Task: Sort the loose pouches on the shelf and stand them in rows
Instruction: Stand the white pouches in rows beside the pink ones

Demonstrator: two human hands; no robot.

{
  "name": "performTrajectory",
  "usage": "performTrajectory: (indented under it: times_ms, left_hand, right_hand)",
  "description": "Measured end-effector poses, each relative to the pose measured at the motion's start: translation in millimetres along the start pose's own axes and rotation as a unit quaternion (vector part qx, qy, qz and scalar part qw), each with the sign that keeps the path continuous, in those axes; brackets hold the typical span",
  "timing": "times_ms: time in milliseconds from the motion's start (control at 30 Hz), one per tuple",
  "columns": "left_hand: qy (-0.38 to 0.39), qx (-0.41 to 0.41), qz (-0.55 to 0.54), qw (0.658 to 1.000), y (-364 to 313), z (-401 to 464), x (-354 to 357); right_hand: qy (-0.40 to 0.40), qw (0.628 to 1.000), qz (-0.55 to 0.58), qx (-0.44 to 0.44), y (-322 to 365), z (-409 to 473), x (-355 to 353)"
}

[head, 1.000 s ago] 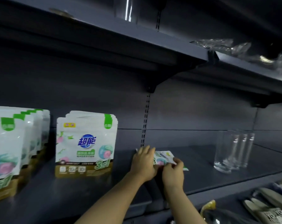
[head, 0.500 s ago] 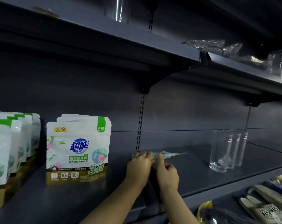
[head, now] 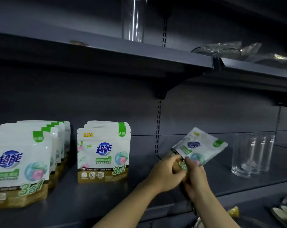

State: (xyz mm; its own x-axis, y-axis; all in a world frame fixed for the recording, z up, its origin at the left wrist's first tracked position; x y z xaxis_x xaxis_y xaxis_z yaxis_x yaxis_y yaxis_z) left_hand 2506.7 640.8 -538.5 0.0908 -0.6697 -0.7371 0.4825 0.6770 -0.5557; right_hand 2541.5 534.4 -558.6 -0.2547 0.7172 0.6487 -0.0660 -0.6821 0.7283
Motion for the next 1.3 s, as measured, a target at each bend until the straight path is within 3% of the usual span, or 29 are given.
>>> performTrajectory:
  times_ms: [33,167,300,400,567,667,767,933,1067,1300]
  left_hand:
    - [-0.03,-0.007,-0.031,0.999,-4,2,-8]
    - [-0.172,-0.007,0.016,0.985,-11,6,-44]
    - [-0.172,-0.09,-0.112,0.975,-18,-8,-78]
    - [-0.177,-0.082,-0.181,0.964,-20,-31,-91]
    - [-0.28,-0.084,-0.147,0.945,-5,-75,-105]
    - [-0.324,-0.116,-0.1,0.934,13,-97,-111]
    - [-0.332,-0.16,-0.031,0.929,26,-115,-108]
    - [-0.296,-0.255,0.089,0.916,54,-144,-97]
    - [-0.294,-0.233,0.036,0.926,63,-156,-94]
    - [-0.357,-0.238,-0.024,0.903,71,-163,-91]
  right_hand:
    - [0.018,1.0,0.008,-0.002,6,-3,3]
    - [0.13,0.991,0.03,0.0,32,-16,23]
    - [0.187,0.982,0.01,0.034,42,-22,45]
    - [0.226,0.973,-0.026,0.044,34,-22,61]
    - [0.207,0.954,-0.215,-0.033,-1,-22,89]
    - [0.224,0.939,-0.26,-0.003,-24,-24,105]
    - [0.204,0.922,-0.328,0.031,-44,-27,114]
    - [0.197,0.889,-0.413,0.014,-65,-44,117]
    - [0.203,0.884,-0.421,-0.014,-86,-45,117]
    - [0.184,0.906,-0.372,-0.08,-119,-50,121]
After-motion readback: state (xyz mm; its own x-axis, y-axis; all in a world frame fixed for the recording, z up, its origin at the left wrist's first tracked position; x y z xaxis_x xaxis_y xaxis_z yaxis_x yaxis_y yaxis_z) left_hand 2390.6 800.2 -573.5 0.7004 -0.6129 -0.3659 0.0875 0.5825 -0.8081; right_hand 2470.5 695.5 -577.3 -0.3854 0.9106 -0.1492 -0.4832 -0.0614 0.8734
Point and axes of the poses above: each hand's wrist, its own z-axis towards the middle knuckle, its own x-axis out of the palm, y = z × x, the point moved 1 cm from there along z, towards the middle knuckle, and after that the axes turned 12 degrees about y, right-handed, at the moved point
